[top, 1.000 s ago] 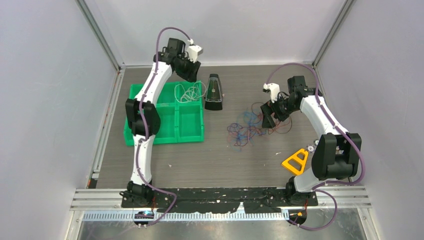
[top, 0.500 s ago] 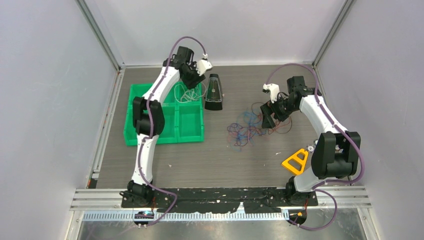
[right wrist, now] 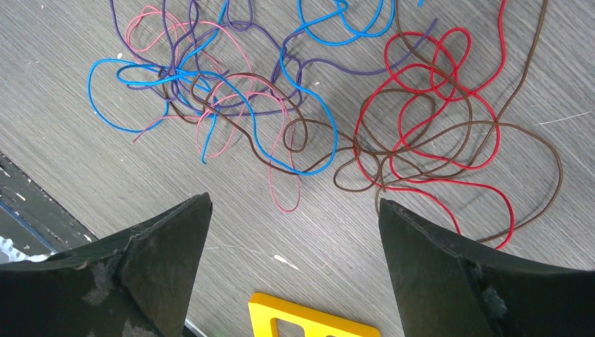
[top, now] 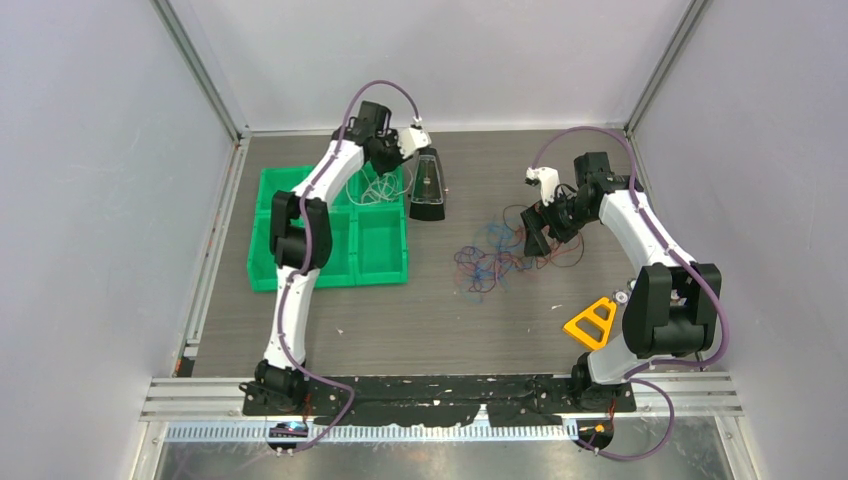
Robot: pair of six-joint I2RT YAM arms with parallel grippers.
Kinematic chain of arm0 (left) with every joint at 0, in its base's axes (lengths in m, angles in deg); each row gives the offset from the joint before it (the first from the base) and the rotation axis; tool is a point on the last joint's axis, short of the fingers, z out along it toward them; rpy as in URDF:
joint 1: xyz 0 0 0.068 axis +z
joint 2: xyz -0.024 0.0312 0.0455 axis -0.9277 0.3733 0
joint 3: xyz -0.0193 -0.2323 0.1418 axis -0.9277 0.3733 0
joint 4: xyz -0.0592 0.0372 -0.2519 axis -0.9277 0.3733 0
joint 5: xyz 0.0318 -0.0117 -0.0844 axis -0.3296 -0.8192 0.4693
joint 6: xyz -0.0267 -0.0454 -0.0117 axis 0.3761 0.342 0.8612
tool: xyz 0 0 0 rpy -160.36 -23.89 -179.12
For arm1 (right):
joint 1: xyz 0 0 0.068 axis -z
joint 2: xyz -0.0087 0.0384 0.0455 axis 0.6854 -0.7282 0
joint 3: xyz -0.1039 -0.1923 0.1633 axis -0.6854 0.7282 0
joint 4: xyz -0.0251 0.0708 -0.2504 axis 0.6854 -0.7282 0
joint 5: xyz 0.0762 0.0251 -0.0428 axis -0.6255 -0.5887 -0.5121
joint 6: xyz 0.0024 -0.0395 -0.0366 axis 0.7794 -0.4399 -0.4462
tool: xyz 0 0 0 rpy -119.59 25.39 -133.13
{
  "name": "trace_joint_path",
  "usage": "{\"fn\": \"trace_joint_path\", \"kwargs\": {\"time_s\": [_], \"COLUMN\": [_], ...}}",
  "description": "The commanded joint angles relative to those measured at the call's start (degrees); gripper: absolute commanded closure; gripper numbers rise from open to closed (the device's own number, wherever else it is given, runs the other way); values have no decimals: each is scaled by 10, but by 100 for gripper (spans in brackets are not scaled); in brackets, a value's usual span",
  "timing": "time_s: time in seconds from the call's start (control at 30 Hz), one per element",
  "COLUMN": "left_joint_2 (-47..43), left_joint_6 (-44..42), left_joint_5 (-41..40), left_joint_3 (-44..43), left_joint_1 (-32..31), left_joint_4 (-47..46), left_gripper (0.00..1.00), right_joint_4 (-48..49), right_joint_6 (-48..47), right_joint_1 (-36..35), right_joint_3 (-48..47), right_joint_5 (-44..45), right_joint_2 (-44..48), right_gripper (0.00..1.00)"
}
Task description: Untangle the cables
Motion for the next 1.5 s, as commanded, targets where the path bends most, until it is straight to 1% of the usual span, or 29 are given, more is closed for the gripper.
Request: {"fn": "trace_joint_path", "kwargs": {"time_s": [0.0, 0.03, 0.07, 0.13, 0.27, 0.33, 0.37, 0.5, 0.63, 0.8, 0.9, 1.03, 1.17, 1.2, 1.23, 1.27, 1.33, 1.37, 1.47], "left_joint_2": [-6, -13, -22, -52, -149, -185, -200, -212, -177, -109, -90, -76, -54, -52, -53, -61, -85, -98, -135], "left_joint_6": [-28, -21, -13, 8, 68, 67, 53, 10, -23, -39, -56, -47, -26, -22, -16, -6, 17, 30, 56], "left_joint_5": [38, 46, 55, 75, 64, 58, 55, 42, -5, -50, -75, -63, -52, -50, -45, -37, -15, -8, 2], "left_joint_3": [-16, -9, 0, 39, 158, 208, 223, 248, 214, 116, 101, 95, 56, 50, 46, 46, 60, 69, 94], "left_joint_1": [7, 10, 14, 21, 40, 46, 48, 57, 59, 48, 27, 12, 11, 11, 11, 12, 16, 18, 22], "left_joint_4": [-21, -22, -28, -50, -161, -192, -194, -160, -94, -2, 12, 29, 69, 78, 84, 83, 70, 62, 36], "left_gripper": [91, 97, 100, 100, 100, 100, 100, 100, 100, 100, 100, 100, 100, 98, 92, 84, 65, 57, 51], "right_joint_4": [9, 9, 9, 9, 9, 9, 9, 9, 8, 6, 5, 5, 5, 5, 5, 4, 4, 5, 5], "right_joint_6": [7, 7, 7, 7, 7, 8, 9, 10, 11, 10, 9, 9, 6, 5, 4, 3, 4, 4, 7], "right_joint_1": [2, 2, 2, 2, 2, 2, 2, 2, 2, 2, 2, 2, 2, 2, 2, 2, 2, 2, 1], "right_joint_3": [-12, -13, -13, -14, -17, -19, -21, -22, -23, -23, -23, -25, -24, -23, -23, -23, -23, -24, -25], "right_joint_5": [7, 7, 8, 7, 5, 3, 2, -1, -4, -3, -2, -1, 4, 4, 4, 4, 3, 1, -6], "right_joint_2": [11, 11, 10, 9, 7, 6, 5, 3, 3, 1, -2, -6, -4, -4, -3, -3, -3, -4, -6], "right_gripper": [5, 5, 5, 5, 5, 5, 5, 5, 5, 5, 5, 5, 5, 5, 5, 5, 5, 5, 5]}}
